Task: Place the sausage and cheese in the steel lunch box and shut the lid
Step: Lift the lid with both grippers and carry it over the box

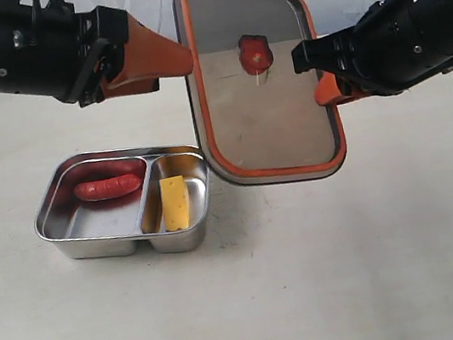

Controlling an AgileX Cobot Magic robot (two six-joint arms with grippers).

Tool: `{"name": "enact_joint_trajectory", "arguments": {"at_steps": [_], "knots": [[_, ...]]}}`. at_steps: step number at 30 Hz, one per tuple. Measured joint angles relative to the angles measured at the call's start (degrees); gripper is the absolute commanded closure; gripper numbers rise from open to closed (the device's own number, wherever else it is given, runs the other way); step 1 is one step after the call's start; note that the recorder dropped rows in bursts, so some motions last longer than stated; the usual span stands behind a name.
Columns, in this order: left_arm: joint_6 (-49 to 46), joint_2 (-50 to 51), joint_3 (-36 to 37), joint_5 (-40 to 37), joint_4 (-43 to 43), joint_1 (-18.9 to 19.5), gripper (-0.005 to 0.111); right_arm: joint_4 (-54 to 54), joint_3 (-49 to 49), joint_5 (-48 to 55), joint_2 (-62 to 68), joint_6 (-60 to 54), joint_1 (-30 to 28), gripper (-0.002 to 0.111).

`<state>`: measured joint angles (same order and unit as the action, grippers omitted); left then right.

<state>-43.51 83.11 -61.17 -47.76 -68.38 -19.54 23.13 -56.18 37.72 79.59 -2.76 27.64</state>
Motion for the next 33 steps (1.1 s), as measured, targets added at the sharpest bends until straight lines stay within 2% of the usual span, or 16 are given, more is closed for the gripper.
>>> {"name": "enact_joint_trajectory", "arguments": {"at_steps": [5, 8, 10, 11, 12, 15, 19, 21, 24, 27, 29, 33], "knots": [[-2.59, 0.00, 0.00, 0.00, -0.52, 0.00, 0.046, 7.47, 0.00, -0.49, 0.00, -5.54, 0.00, 0.109], [-3.37, 0.00, 0.00, 0.00, -0.52, 0.00, 0.046, 16.28, 0.00, -0.11, 0.00, -13.62, 0.00, 0.109], [-3.83, 0.00, 0.00, 0.00, -0.91, 0.00, 0.051, 19.44, 0.00, 0.34, 0.00, -16.43, 0.00, 0.109], [-3.94, 0.00, 0.00, 0.00, -0.94, 0.00, 0.057, 20.28, 0.00, 0.48, 0.00, -17.12, 0.00, 0.109], [-4.28, 0.00, 0.00, 0.00, -1.03, 0.00, 0.067, 21.12, 0.00, 0.62, 0.00, -18.04, 0.00, 0.109], [-4.65, 0.00, 0.00, -0.52, -1.03, 0.00, 0.107, 23.07, 0.00, 0.46, 0.00, -20.92, 0.68, 0.109], [-7.67, -0.33, 0.00, -0.77, -0.43, 0.03, 0.106, 22.58, 0.09, -0.73, 0.00, -21.86, 2.39, 0.109], [-9.17, -0.38, 0.00, -0.77, -0.19, 0.03, 0.106, 22.31, 0.09, -0.76, 0.00, -21.97, 2.53, 0.101], [-10.51, -0.65, 0.00, -0.17, 1.70, 0.03, 0.106, 21.39, 0.09, -0.75, -0.03, -21.97, 2.75, 0.077], [-11.19, -1.21, 0.00, 2.29, 8.61, 0.03, 0.106, 20.93, 0.09, 0.90, -0.72, -22.63, 2.87, 0.054], [-10.23, -1.47, 0.14, 4.83, 13.71, 0.03, 0.106, 20.57, 0.09, 1.47, -1.78, -22.95, 2.87, 0.048], [-7.80, -2.65, 0.14, 8.87, 21.60, 0.03, 0.107, 18.06, 0.09, 1.37, -4.41, -22.82, 1.95, 0.048]]}}
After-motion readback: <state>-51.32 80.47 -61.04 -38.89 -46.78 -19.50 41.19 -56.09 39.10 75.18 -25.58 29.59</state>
